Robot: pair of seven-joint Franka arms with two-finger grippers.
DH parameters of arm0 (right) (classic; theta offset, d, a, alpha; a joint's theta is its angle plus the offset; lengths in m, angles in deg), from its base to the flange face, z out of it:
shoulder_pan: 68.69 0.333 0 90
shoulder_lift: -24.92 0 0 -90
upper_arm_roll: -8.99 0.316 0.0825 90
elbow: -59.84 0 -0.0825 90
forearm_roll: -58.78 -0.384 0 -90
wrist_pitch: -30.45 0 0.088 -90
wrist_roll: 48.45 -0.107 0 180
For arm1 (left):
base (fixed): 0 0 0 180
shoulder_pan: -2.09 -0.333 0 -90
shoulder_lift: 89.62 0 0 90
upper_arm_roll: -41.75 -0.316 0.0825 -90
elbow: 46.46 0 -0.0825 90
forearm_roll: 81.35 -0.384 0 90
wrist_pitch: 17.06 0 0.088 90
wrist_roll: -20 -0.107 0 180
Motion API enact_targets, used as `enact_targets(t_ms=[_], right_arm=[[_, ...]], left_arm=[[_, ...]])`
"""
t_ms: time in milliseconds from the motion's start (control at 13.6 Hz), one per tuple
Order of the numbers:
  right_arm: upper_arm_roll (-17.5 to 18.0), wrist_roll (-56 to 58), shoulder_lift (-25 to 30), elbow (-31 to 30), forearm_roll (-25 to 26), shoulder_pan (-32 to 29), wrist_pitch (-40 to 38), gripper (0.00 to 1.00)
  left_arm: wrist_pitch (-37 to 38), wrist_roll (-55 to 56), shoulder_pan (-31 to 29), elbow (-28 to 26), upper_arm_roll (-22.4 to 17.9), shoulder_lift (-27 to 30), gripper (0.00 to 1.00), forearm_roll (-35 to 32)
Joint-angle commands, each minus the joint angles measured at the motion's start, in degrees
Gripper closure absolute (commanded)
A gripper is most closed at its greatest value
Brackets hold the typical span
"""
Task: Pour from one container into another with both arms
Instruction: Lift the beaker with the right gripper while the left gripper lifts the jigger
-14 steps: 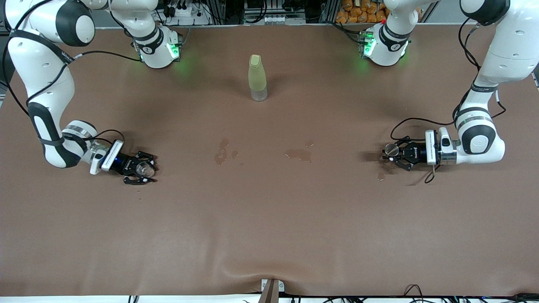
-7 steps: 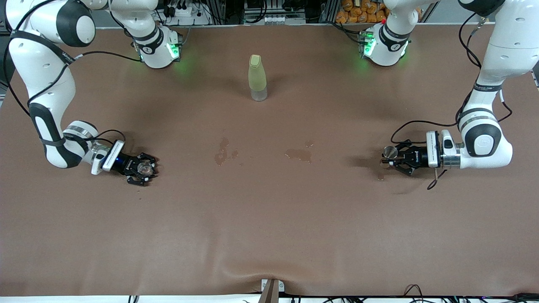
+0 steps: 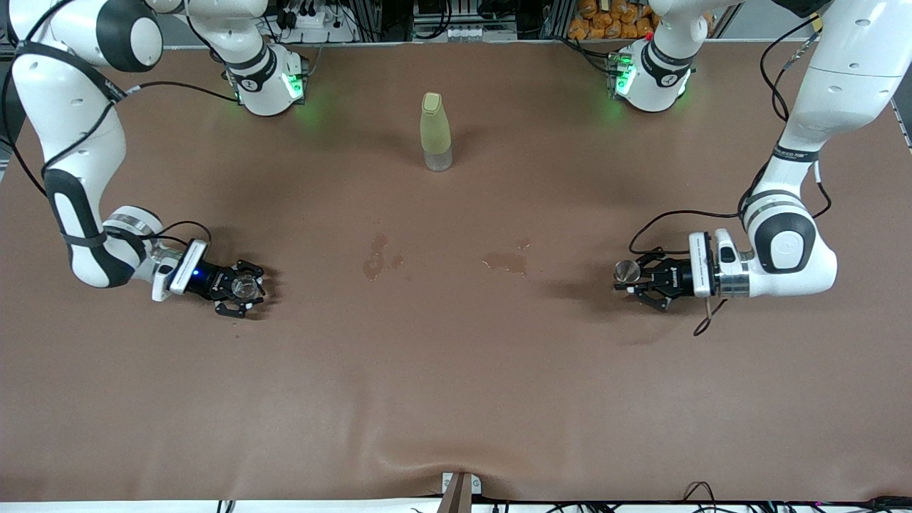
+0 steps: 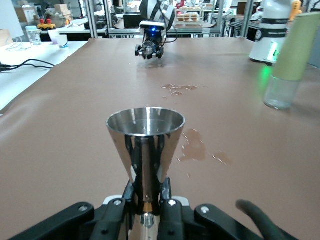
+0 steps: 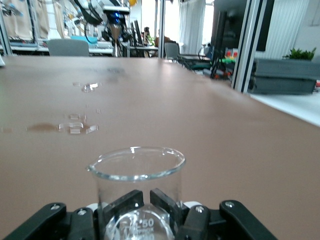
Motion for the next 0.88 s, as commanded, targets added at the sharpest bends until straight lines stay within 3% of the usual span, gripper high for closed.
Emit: enact_targets(t_ms=[0, 367, 806], right_arm=[[-1.17, 3.76, 5.92, -2.57, 2.01, 0.56, -2.82, 1.00], [-2.84, -7.23, 12.25, -2.83, 3.51, 2.58, -13.27, 1.00], [-6.18, -24.27, 22.79, -2.92, 6.85, 4.78, -19.17, 1.00]], left_arm=[[-3.47, 4.80, 0.00, 0.05, 2.77, 1.95, 1.00, 1.39], [-14.44, 12.98, 1.84, 0.66, 9.28, 2.22, 1.00, 2.17], [-19.04, 10.55, 10.97, 2.24, 9.55, 0.81, 1.00, 14.19]])
